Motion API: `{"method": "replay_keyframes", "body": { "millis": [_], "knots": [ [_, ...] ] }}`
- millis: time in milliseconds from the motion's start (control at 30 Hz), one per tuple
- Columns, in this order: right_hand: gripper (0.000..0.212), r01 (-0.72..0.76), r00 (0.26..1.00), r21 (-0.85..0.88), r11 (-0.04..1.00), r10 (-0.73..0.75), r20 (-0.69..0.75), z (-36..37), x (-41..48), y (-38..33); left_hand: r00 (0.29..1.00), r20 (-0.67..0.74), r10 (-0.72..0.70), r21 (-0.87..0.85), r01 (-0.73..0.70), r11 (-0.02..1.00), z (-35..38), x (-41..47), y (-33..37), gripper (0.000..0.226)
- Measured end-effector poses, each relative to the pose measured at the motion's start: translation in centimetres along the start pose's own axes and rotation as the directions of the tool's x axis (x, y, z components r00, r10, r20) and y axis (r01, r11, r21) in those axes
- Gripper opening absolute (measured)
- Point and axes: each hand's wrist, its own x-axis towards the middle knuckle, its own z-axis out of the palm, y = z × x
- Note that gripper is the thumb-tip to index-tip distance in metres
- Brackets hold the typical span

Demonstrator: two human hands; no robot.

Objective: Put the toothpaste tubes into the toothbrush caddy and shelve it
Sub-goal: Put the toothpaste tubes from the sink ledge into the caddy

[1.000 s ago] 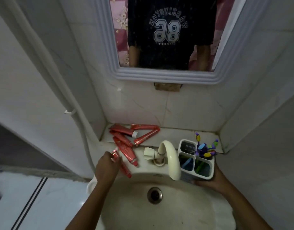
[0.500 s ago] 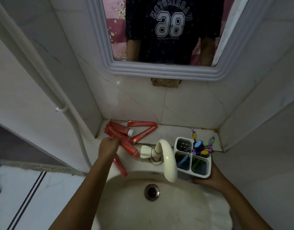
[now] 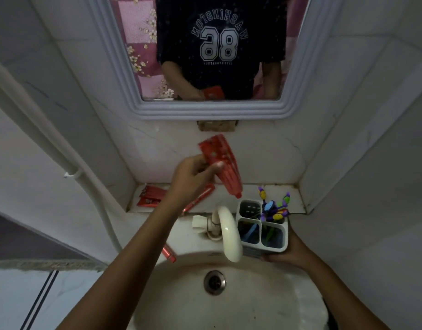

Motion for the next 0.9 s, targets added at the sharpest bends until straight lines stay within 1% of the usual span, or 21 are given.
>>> {"method": "replay_keyframes", "body": {
  "millis": [67, 133, 233, 267, 333, 367, 400, 500, 567, 600, 633, 667, 700, 733, 767, 800, 833, 900],
  "knots": [
    [0.124, 0.006, 1.000, -0.007, 1.000, -0.006, 0.001, -0.1, 0.0, 0.0, 0.990, 0.140, -0.002, 0.154, -0.020, 0.988, 2.0, 1.6, 0.1, 0.009],
    [0.126, 0.012, 1.000, -0.020, 1.000, -0.012, 0.006, -0.1, 0.0, 0.0, 0.964, 0.262, -0.041, 0.284, -0.036, 0.958, 3.5, 2.9, -0.4, 0.010],
    [0.129, 0.003, 1.000, -0.023, 1.000, -0.002, 0.020, -0.1, 0.1, 0.4, 0.920, 0.369, -0.129, 0.403, -0.033, 0.915, 4.9, 4.2, -1.4, 0.015],
    [0.129, 0.000, 1.000, -0.022, 1.000, 0.001, 0.024, -0.1, 0.2, 0.5, 0.907, 0.392, -0.154, 0.471, -0.054, 0.881, 5.2, 4.5, -1.9, 0.018],
    [0.126, -0.019, 0.999, -0.011, 1.000, 0.019, 0.035, -0.1, 0.3, 0.8, 0.884, 0.435, -0.171, 0.623, -0.159, 0.766, 5.7, 4.5, -2.8, 0.018],
    [0.128, -0.021, 0.999, 0.006, 1.000, 0.021, 0.033, 0.0, 0.4, 1.2, 0.877, 0.453, -0.160, 0.655, -0.206, 0.727, 6.0, 4.3, -3.2, 0.017],
    [0.131, -0.022, 1.000, 0.013, 1.000, 0.022, 0.022, 0.1, 0.4, 1.5, 0.874, 0.463, -0.144, 0.651, -0.225, 0.724, 6.1, 4.2, -3.5, 0.018],
    [0.132, -0.022, 1.000, 0.026, 0.999, 0.022, 0.005, 0.2, 0.4, 2.1, 0.875, 0.465, -0.137, 0.588, -0.189, 0.786, 5.8, 4.2, -4.2, 0.019],
    [0.131, -0.013, 1.000, 0.031, 0.999, 0.012, 0.007, 0.1, 0.4, 2.1, 0.865, 0.469, -0.180, 0.536, -0.117, 0.836, 5.2, 4.4, -4.4, 0.015],
    [0.130, -0.007, 1.000, 0.035, 0.999, 0.007, 0.009, 0.2, 0.5, 2.2, 0.867, 0.451, -0.211, 0.481, -0.037, 0.876, 4.7, 4.4, -4.7, 0.012],
    [0.129, -0.002, 1.000, 0.042, 0.999, 0.001, 0.012, 0.2, 0.5, 2.1, 0.883, 0.404, -0.240, 0.411, 0.059, 0.910, 4.1, 4.3, -5.2, 0.012],
    [0.129, 0.006, 1.000, 0.043, 0.999, -0.007, 0.013, 0.2, 0.5, 2.0, 0.907, 0.326, -0.266, 0.367, 0.138, 0.920, 3.5, 4.1, -5.9, 0.013],
    [0.130, 0.016, 1.000, 0.039, 0.999, -0.017, 0.009, 0.2, 0.6, 1.8, 0.931, 0.227, -0.284, 0.393, 0.179, 0.902, 2.6, 3.9, -7.0, 0.016],
    [0.132, 0.024, 1.000, 0.034, 0.999, -0.024, 0.004, 0.2, 0.6, 1.8, 0.948, 0.137, -0.288, 0.518, 0.179, 0.836, 1.6, 3.8, -8.3, 0.021],
    [0.133, 0.026, 1.000, 0.033, 0.999, -0.026, 0.004, 0.2, 0.5, 1.8, 0.951, 0.084, -0.298, 0.665, 0.169, 0.727, 0.3, 3.6, -9.8, 0.029],
    [0.134, 0.027, 1.000, 0.033, 0.999, -0.028, 0.005, 0.2, 0.5, 1.8, 0.947, 0.056, -0.317, 0.789, 0.153, 0.595, -1.0, 3.3, -11.2, 0.039],
    [0.135, 0.027, 1.000, 0.035, 0.999, -0.028, 0.004, 0.2, 0.4, 1.9, 0.940, 0.047, -0.339, 0.879, 0.122, 0.462, -2.3, 3.2, -12.5, 0.047],
    [0.137, 0.023, 1.000, 0.040, 0.999, -0.023, 0.000, 0.2, 0.4, 1.9, 0.930, 0.072, -0.359, 0.973, 0.013, 0.230, -4.4, 3.1, -14.6, 0.052]
  ]
}}
